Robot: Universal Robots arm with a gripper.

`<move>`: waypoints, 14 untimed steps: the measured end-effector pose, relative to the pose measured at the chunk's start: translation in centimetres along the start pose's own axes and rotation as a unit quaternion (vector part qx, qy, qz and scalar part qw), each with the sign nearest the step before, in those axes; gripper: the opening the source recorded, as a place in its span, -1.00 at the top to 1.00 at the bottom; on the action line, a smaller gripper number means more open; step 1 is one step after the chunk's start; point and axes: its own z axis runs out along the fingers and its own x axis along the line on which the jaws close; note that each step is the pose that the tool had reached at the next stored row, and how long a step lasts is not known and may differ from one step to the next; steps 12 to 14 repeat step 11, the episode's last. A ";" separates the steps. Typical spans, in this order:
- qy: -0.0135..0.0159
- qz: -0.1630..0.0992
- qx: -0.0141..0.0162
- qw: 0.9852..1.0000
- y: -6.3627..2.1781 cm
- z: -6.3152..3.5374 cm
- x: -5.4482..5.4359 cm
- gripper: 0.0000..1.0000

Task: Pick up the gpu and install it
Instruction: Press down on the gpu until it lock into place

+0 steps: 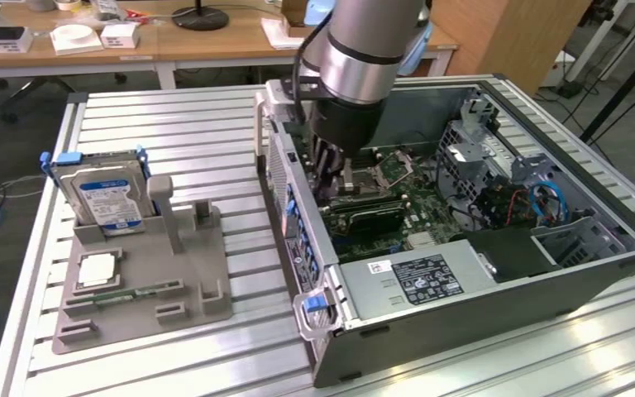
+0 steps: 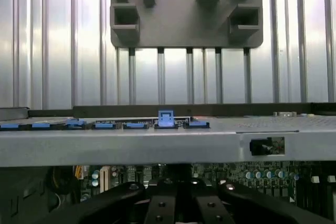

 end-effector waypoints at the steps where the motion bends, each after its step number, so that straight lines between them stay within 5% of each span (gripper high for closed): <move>1: -0.001 0.000 0.000 1.000 -0.38 -0.04 0.0 0.79; 4: -0.003 0.000 0.000 1.000 -1.45 -0.15 -0.1 0.79; 14: -0.003 0.000 0.000 1.000 -1.49 -0.15 -0.1 0.79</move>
